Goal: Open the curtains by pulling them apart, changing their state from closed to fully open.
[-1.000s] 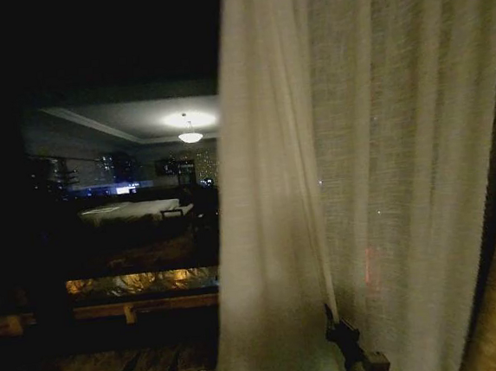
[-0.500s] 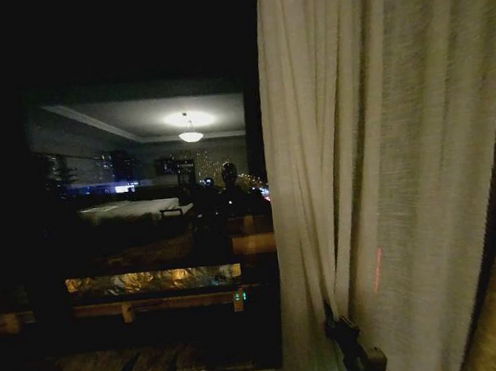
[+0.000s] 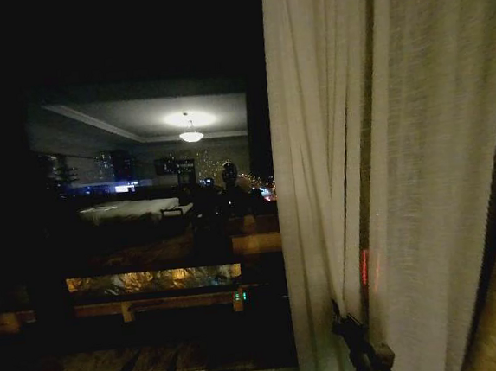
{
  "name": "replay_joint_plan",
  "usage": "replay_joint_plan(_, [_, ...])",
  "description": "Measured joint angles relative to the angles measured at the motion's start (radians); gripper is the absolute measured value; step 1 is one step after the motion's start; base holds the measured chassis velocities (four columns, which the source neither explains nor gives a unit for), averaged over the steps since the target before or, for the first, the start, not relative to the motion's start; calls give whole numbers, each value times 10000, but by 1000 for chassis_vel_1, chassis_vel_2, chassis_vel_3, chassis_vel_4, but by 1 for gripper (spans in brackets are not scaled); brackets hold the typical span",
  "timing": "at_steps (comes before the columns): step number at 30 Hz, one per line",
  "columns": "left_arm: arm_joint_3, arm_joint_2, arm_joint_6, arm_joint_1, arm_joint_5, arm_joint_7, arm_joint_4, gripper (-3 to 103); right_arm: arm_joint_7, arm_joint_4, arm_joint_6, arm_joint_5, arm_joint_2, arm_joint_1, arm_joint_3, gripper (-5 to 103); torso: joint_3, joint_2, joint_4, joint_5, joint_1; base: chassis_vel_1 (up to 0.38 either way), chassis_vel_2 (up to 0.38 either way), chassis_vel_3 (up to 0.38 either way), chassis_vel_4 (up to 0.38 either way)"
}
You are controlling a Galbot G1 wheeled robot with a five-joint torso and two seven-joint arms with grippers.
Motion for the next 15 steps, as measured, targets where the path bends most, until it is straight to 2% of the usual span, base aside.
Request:
replay_joint_plan(8, [-17, -26, -12, -28, -1, 0, 41, 100, -61, -90, -9, 67, 0, 79, -5, 0, 0, 0, 1, -1, 0, 0, 0, 0, 0])
replay_joint_plan(15, [-23, -41, -13, -71, 11, -1, 64, 100, -95, -217, 16, 150, 0, 162, 65, 0, 0, 0, 2, -2, 1, -94, -91, 104, 99])
